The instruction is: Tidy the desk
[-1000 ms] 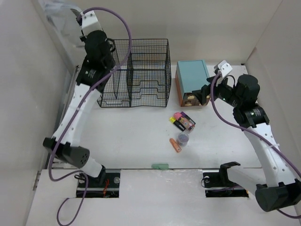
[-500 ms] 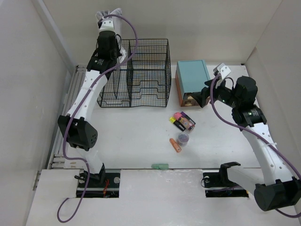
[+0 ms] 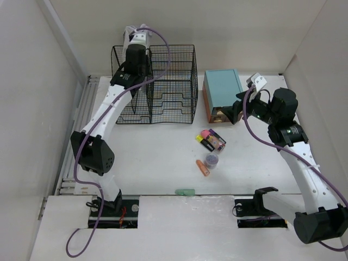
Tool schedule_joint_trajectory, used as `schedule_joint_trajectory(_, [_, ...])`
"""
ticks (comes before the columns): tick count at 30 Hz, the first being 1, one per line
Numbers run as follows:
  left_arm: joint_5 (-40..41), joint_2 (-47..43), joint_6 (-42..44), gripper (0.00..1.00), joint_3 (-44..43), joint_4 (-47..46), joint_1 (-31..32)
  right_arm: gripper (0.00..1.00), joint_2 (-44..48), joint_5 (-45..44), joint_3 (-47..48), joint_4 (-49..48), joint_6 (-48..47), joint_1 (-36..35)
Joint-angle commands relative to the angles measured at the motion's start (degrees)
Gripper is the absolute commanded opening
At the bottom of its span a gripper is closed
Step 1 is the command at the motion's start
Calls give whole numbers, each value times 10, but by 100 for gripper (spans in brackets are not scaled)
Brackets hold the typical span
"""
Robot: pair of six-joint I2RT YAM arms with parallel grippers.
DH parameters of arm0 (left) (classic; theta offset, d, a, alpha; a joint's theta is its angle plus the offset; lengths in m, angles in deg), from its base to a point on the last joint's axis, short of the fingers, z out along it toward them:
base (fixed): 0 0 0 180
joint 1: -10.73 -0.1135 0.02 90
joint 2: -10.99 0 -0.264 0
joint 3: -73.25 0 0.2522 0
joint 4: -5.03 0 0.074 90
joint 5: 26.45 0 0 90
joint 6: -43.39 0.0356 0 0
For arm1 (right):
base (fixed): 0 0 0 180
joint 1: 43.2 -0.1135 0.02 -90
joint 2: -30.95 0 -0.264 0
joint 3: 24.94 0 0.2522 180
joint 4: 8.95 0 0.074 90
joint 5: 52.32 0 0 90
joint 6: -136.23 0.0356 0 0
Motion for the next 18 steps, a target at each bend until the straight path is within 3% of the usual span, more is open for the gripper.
schedule_joint_trajectory(1, [13,-83,18,0,-63,-95,32,100,4,17,-4,-29,-2,3])
schedule_joint_trajectory(9, [34,-102,31,0,-88,-89,55,100,4,23,-4,-29,-2,3])
schedule_joint_trajectory(18, [31,-108,20,0,-33,-100,40,100,4,23,-4,-29,-2,3])
